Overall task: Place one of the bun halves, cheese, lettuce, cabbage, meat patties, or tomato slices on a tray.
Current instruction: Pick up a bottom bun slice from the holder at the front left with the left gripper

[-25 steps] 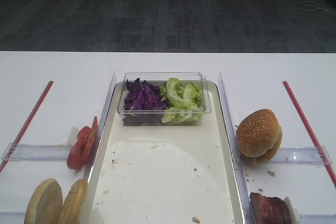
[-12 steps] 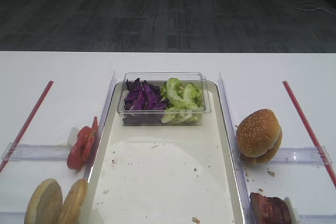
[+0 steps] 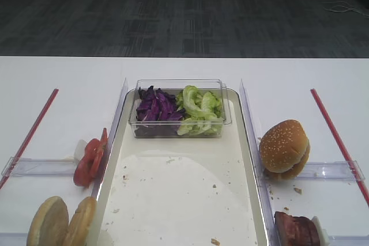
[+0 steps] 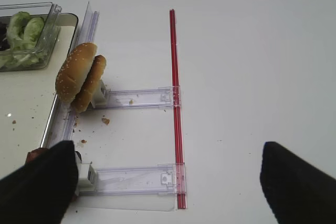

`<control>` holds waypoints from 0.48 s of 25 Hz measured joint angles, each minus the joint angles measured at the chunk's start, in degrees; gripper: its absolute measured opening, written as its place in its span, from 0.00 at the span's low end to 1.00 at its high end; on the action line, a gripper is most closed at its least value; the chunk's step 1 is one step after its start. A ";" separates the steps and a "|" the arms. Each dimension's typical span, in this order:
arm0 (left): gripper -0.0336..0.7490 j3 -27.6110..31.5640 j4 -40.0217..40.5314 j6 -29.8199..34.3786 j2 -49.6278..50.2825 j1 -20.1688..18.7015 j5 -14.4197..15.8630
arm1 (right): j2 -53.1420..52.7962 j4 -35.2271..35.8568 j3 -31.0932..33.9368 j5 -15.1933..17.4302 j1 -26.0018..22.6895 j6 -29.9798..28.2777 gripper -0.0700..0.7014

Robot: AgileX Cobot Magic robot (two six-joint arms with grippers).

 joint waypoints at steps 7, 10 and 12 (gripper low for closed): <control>0.92 0.00 0.00 0.00 0.00 0.00 -0.04 | 0.00 0.00 0.00 0.00 0.00 0.00 0.99; 0.92 0.00 0.00 0.00 0.00 0.00 -0.04 | 0.00 0.00 0.00 0.00 0.00 0.00 0.99; 0.92 0.00 0.00 0.00 0.00 0.00 -0.04 | 0.00 0.00 0.00 0.00 0.00 0.00 0.99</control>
